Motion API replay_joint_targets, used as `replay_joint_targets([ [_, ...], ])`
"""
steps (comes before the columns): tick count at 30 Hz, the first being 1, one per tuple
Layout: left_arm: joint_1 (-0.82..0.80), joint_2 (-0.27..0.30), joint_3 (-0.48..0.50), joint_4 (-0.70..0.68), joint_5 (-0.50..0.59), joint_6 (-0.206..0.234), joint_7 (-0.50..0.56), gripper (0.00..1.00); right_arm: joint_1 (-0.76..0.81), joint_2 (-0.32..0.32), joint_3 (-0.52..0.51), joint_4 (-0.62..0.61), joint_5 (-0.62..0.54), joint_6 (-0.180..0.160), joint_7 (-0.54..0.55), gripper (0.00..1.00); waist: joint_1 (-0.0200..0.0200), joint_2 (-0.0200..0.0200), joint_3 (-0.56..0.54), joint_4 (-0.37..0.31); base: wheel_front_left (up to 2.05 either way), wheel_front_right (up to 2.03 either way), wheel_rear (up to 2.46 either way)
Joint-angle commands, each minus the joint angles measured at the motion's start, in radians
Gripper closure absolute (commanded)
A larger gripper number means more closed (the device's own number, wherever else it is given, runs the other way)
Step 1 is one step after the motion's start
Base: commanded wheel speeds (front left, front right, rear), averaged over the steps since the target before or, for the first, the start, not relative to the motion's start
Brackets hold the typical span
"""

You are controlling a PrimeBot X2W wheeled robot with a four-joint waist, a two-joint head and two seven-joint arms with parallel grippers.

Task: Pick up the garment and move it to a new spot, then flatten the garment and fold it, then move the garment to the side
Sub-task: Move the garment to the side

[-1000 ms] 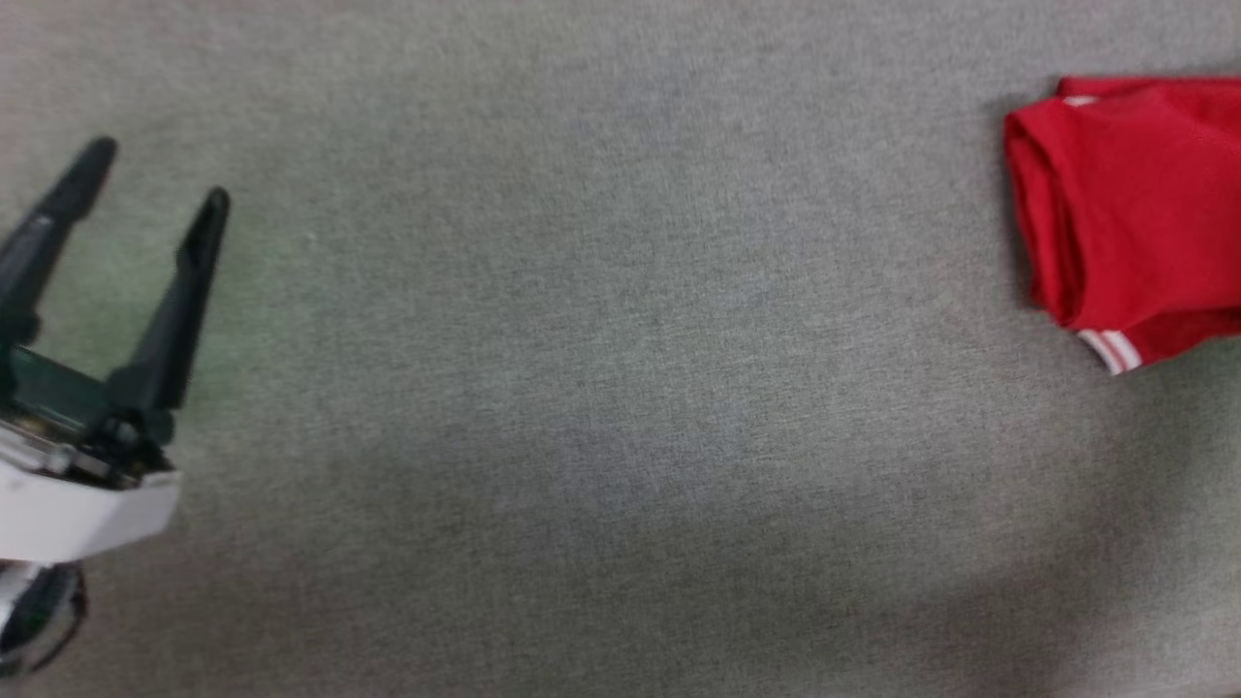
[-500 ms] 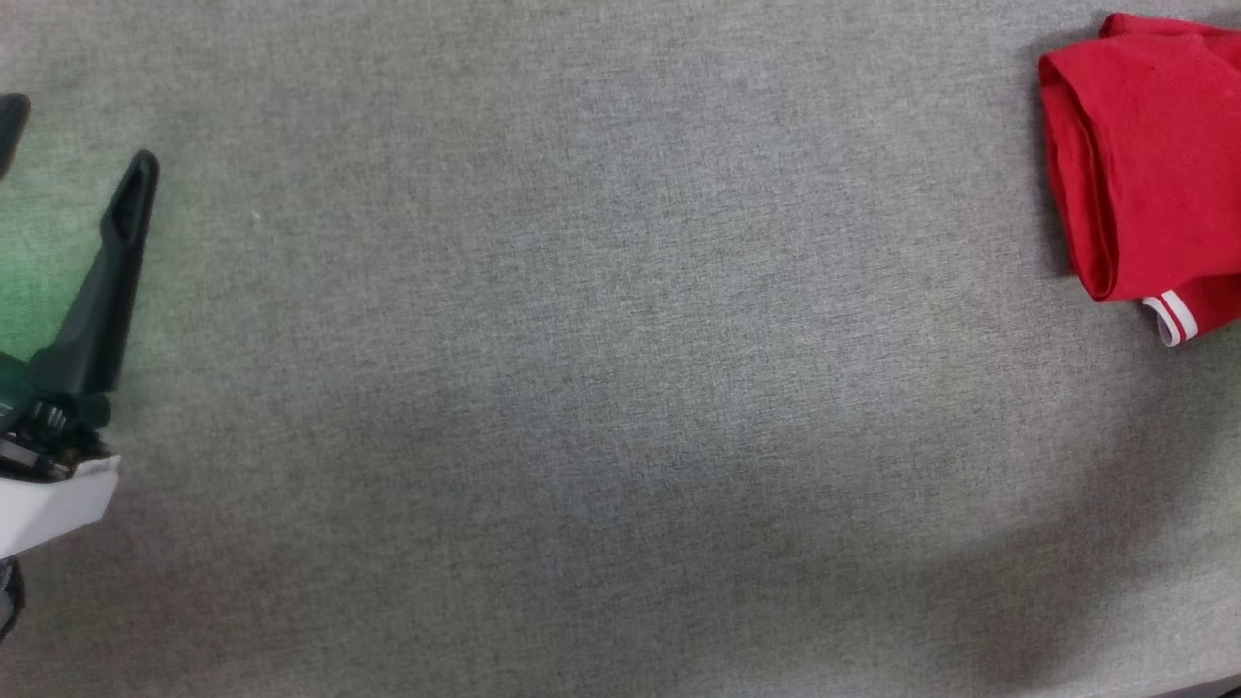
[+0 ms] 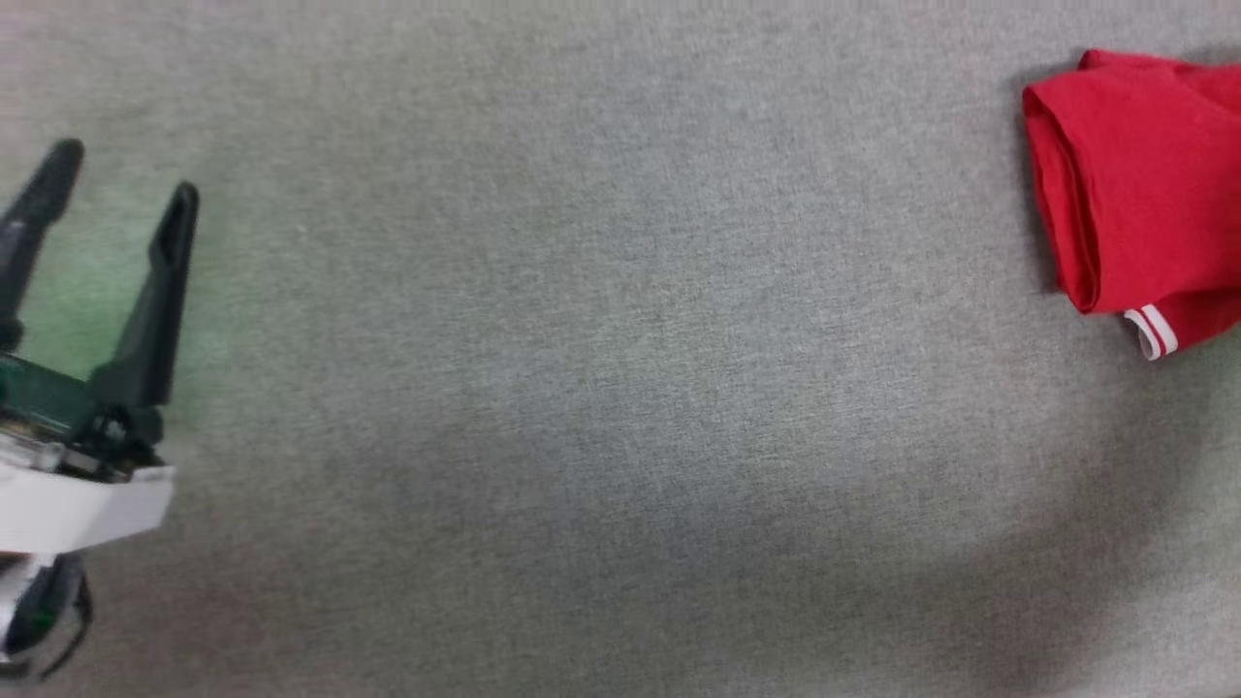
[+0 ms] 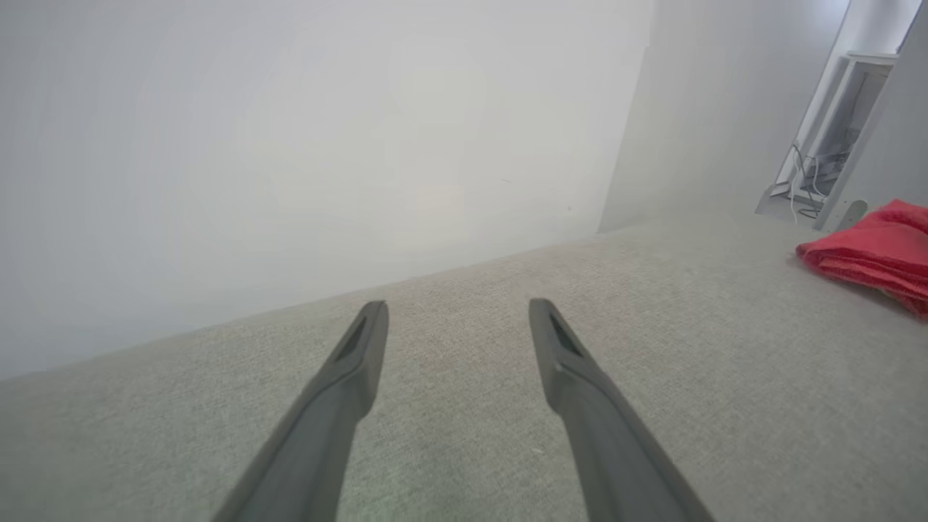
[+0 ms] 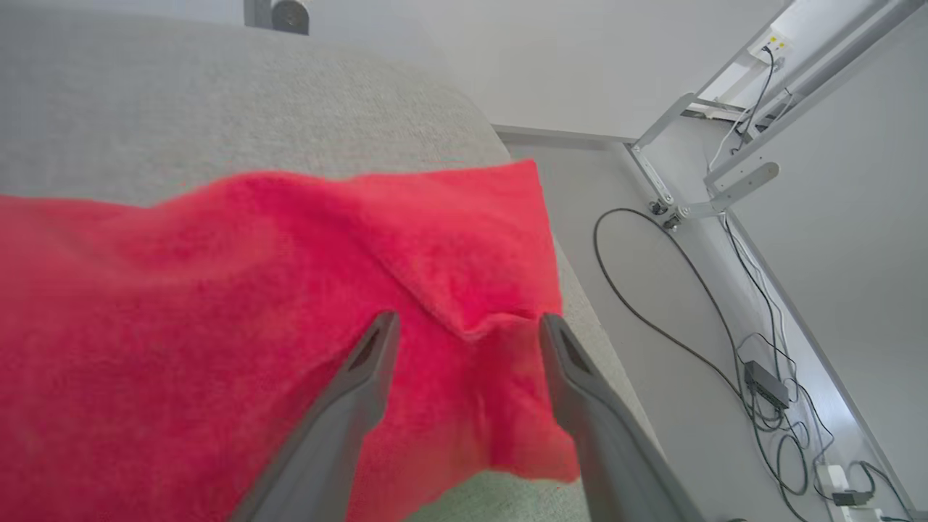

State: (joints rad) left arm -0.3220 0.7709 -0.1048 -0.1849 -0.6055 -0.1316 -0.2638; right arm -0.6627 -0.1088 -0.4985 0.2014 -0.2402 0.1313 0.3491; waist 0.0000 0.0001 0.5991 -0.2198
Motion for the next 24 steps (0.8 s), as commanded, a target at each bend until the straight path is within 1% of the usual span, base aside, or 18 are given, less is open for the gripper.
replay_joint_targets([
  [1,0.007,-0.027,-0.012,0.019,0.008,0.002,0.0,0.0,0.028,-0.003,0.019,-0.016,0.018,-0.001,0.006,0.0,0.0,-0.0001,-0.068,0.046,0.0,0.0,0.0],
  [3,0.011,-0.053,-0.022,0.04,0.011,0.002,0.0,0.0,0.04,-0.028,0.049,-0.022,0.043,-0.001,0.01,0.0,0.0,-0.0001,-0.103,0.068,0.0,0.0,0.0],
  [5,0.021,-0.079,-0.027,0.064,0.016,0.002,0.0,0.0,0.05,-0.032,0.082,-0.024,0.08,-0.001,0.013,0.0,0.0,-0.0001,-0.137,0.089,0.0,0.0,0.0],
  [8,0.04,-0.117,-0.022,0.097,0.024,0.002,0.0,0.0,0.069,-0.06,0.16,-0.013,0.152,-0.001,0.013,0.0,0.0,-0.0001,-0.186,0.116,0.0,0.0,0.0],
  [11,0.067,-0.154,-0.016,0.129,0.031,0.002,0.0,0.0,0.089,-0.073,0.25,-0.006,0.224,-0.001,-0.006,0.0,0.0,-0.0001,-0.231,0.142,0.0,0.0,0.0],
  [14,0.093,-0.184,-0.01,0.156,0.037,0.002,0.0,0.0,0.114,-0.085,0.331,-0.005,0.27,-0.001,-0.033,0.0,0.0,-0.0001,-0.271,0.165,0.0,0.0,0.0],
  [19,0.14,-0.223,0.008,0.194,0.048,0.002,0.0,0.0,0.147,-0.101,0.436,0.006,0.337,-0.001,-0.105,0.0,0.0,-0.0001,-0.326,0.191,0.0,0.0,0.0],
  [21,0.148,-0.229,0.01,0.199,0.052,0.002,0.0,0.0,0.153,-0.102,0.451,0.01,0.35,-0.001,-0.122,0.0,0.0,-0.0001,-0.334,0.194,0.0,0.0,0.0],
  [24,0.167,-0.248,0.014,0.217,0.057,0.002,0.0,0.0,0.173,-0.101,0.484,0.019,0.382,-0.001,-0.181,0.0,0.0,-0.0001,-0.362,0.204,0.0,0.0,0.0],
])
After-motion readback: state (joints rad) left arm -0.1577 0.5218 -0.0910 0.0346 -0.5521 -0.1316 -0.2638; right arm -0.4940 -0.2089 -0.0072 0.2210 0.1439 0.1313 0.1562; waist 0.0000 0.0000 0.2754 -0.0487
